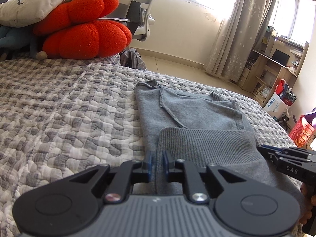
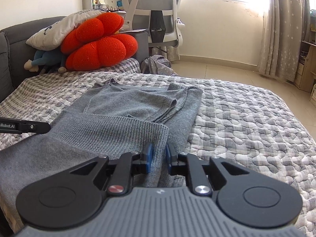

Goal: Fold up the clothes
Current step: 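Lift the hem and fold it further over the sweater with both grippers, then open both grippers and withdraw them from the folded sweater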

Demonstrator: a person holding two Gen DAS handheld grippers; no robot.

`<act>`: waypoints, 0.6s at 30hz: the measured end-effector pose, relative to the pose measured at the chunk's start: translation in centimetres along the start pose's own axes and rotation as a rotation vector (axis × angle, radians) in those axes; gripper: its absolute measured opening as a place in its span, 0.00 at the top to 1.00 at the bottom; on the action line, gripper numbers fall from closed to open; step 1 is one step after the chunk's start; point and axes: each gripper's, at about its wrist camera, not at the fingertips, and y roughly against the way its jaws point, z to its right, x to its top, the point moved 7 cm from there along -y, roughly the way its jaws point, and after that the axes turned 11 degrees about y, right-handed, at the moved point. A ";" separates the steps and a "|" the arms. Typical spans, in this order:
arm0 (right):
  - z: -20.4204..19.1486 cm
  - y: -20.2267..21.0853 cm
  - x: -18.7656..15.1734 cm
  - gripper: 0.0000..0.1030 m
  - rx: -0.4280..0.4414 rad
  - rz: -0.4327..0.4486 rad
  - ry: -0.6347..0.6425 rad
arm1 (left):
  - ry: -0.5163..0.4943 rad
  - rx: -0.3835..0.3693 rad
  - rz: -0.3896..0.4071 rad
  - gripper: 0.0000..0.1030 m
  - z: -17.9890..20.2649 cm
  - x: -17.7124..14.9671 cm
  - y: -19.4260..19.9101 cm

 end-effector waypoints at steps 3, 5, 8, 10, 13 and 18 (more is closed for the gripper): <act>-0.6 0.1 -0.3 0.73 -0.051 0.021 0.061 | -0.005 0.018 0.005 0.83 0.0 -0.1 0.0; -0.7 0.2 -0.5 0.72 -0.063 0.031 0.077 | -0.004 0.028 0.010 0.82 0.0 -0.1 0.0; -0.3 0.1 -0.5 0.71 -0.050 0.032 0.053 | -0.002 0.048 0.020 0.77 -0.1 -0.1 -0.2; 0.1 0.1 -0.5 0.67 -0.043 0.032 0.024 | -0.001 0.055 0.024 0.76 -0.1 -0.1 -0.3; 0.4 0.2 -0.6 0.66 -0.033 0.031 -0.007 | 0.002 0.057 0.028 0.75 -0.3 -0.1 -0.3; 0.3 0.2 -0.7 0.64 -0.040 0.032 -0.009 | 0.011 0.063 0.042 0.67 -0.7 -0.3 -0.3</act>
